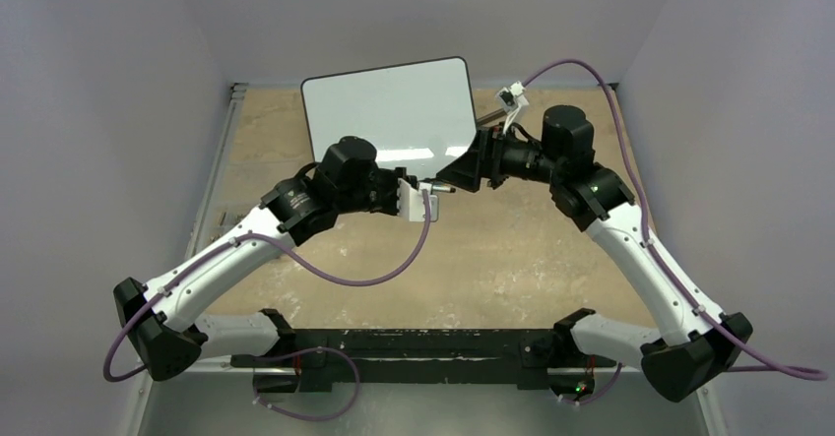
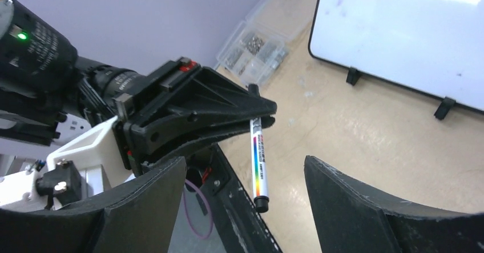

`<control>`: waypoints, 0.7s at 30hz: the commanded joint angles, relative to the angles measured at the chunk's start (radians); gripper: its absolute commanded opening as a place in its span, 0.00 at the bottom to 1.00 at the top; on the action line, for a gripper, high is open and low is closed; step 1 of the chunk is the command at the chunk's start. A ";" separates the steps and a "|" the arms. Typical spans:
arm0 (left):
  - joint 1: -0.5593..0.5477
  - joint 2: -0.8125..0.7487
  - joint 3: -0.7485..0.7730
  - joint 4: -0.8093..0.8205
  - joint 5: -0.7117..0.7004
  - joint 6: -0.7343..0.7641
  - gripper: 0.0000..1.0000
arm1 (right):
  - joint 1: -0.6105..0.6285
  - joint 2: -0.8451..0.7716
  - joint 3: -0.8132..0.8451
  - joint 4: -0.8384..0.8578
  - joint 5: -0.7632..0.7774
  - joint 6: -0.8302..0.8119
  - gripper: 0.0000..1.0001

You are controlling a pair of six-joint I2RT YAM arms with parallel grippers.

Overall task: Write a sentence on the whiteboard
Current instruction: Pass from the right arm to the left

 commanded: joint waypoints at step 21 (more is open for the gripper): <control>-0.045 0.102 0.175 0.070 -0.076 -0.365 0.00 | 0.015 0.074 0.018 0.085 0.073 0.066 0.43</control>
